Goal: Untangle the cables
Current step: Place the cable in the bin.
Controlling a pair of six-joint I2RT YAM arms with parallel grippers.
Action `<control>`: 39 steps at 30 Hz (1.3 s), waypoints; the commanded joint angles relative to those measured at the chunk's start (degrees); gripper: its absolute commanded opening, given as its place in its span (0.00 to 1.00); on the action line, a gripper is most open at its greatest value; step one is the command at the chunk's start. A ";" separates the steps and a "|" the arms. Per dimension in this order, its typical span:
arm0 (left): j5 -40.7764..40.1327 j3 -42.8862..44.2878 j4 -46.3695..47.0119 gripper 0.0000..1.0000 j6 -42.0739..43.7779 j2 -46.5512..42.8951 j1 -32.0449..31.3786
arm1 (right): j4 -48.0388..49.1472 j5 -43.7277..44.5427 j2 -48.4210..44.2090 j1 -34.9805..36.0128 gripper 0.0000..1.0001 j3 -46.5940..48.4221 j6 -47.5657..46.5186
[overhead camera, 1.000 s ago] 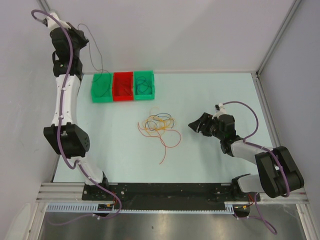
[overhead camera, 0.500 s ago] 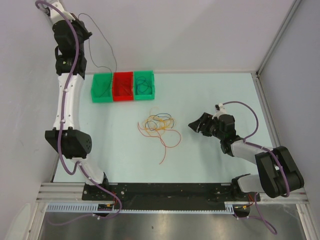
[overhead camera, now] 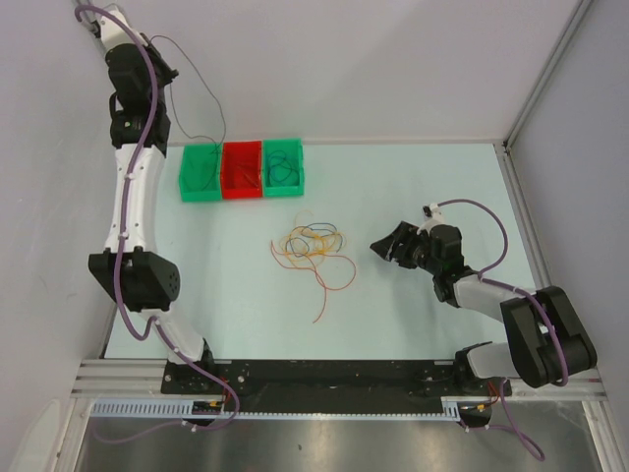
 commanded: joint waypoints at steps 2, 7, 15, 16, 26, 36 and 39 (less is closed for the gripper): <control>-0.61 -0.34 2.17 0.00 0.96 -1.20 1.82 | 3.09 -0.73 0.48 -0.36 0.74 0.45 0.19; -0.52 -0.43 1.65 0.00 -0.36 -2.17 3.67 | 3.00 -0.73 0.40 -0.36 0.74 0.45 0.19; 0.62 -0.87 1.91 0.00 -1.24 -4.01 5.69 | 2.92 -0.73 0.49 -0.45 0.74 0.62 0.28; 0.88 -0.79 2.09 0.00 -1.32 -4.02 5.87 | 2.83 -0.73 0.48 -0.45 0.74 0.62 0.19; 2.38 -2.80 2.44 0.00 -2.38 -4.46 7.10 | 2.74 -0.64 0.75 -0.36 0.74 0.71 0.28; 5.72 -7.99 5.07 0.00 -4.84 -3.84 7.28 | 2.56 -0.55 0.66 -0.44 0.74 0.71 0.28; 5.90 -8.52 5.25 0.00 -5.02 -4.01 7.36 | 2.65 -0.55 0.66 -0.53 0.75 0.80 0.27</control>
